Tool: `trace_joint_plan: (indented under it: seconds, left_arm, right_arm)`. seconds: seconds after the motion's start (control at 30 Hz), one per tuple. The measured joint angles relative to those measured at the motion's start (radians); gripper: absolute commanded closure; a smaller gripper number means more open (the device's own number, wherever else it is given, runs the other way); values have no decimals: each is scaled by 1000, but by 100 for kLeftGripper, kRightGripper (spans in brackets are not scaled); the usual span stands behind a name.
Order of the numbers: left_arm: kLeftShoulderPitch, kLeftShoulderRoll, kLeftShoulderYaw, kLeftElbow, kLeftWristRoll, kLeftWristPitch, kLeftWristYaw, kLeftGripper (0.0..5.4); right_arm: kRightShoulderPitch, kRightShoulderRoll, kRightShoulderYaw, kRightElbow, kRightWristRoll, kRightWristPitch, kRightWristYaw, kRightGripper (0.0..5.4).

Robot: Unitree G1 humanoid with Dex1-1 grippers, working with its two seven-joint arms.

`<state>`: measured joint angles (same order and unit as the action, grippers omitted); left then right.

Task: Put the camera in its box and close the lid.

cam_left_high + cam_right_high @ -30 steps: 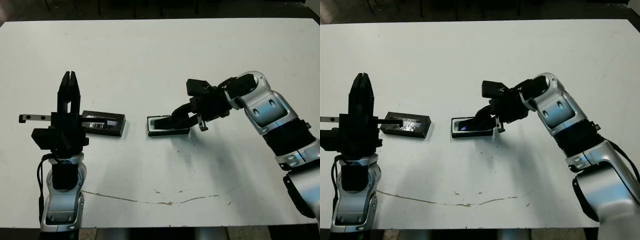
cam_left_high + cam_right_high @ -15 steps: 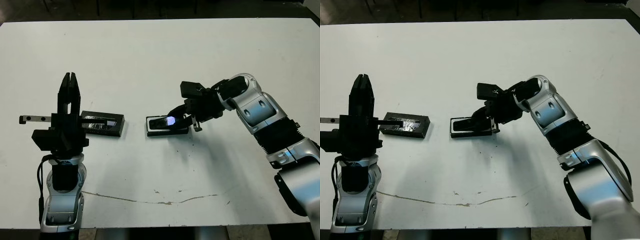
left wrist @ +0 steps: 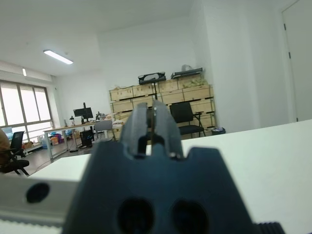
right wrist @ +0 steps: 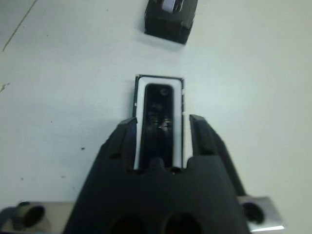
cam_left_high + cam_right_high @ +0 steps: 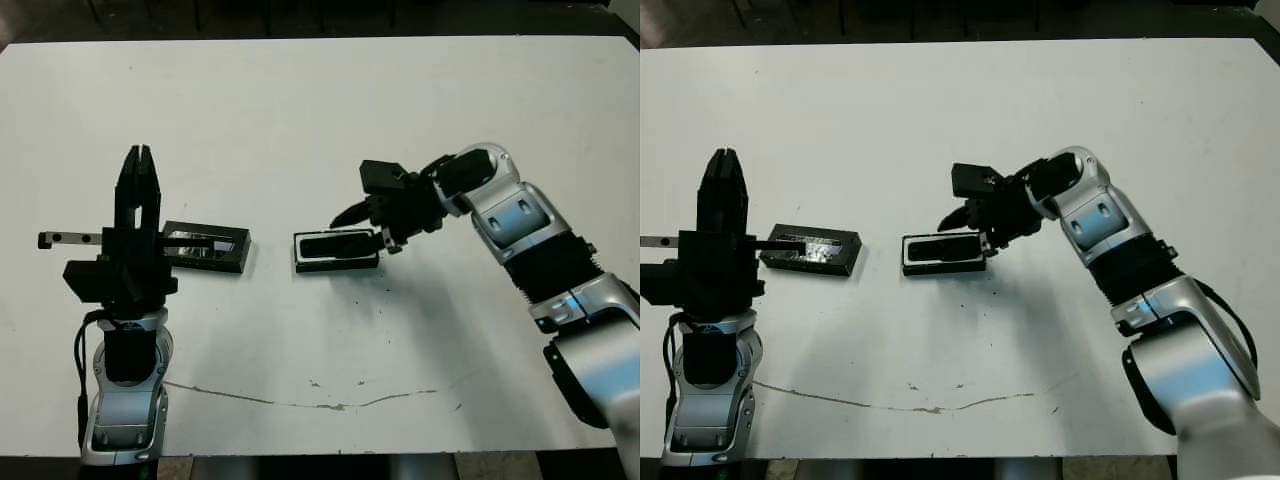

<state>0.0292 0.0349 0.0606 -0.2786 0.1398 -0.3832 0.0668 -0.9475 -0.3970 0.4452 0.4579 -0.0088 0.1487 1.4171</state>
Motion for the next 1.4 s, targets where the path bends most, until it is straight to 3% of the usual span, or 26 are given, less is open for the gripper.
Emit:
trace_joint_plan:
  seconds: [0.2, 0.43, 0.53, 0.63, 0.77, 0.87, 1.1, 1.23, 1.4]
  left_arm:
    - [0, 0, -1, 0, -1, 0, 0, 540]
    - [2, -1, -4, 0, -2, 0, 0, 540]
    - [3, -1, -5, -1, -2, 1, 0, 540]
    - [3, -1, -5, -1, -2, 1, 0, 540]
    - [2, -1, -6, 0, -2, 1, 0, 540]
    - [2, -1, -6, 1, -3, 0, 0, 540]
    - [3, -1, -6, 1, -2, 1, 0, 540]
    - [3, -1, -6, 1, -2, 1, 0, 540]
    - [3, -1, -7, 0, -1, 1, 0, 540]
  right_arm:
    - [-36, -63, -50, -14, 4, -56, 34, 169]
    - [-63, -104, -132, -62, 100, -58, 101, 48]
    - [-53, -107, -207, -121, 160, 63, 35, 2]
    - [17, -89, -313, -251, 185, 195, -198, 2]
    - [183, -20, -368, -448, 130, 236, -535, 52]
    - [308, 8, -339, -552, 64, 209, -671, 105]
    - [472, -33, -213, -644, -113, -26, -744, 232]
    - [501, -52, -174, -635, -169, -77, -744, 303]
    - [515, -68, -141, -600, -202, -77, -734, 393]
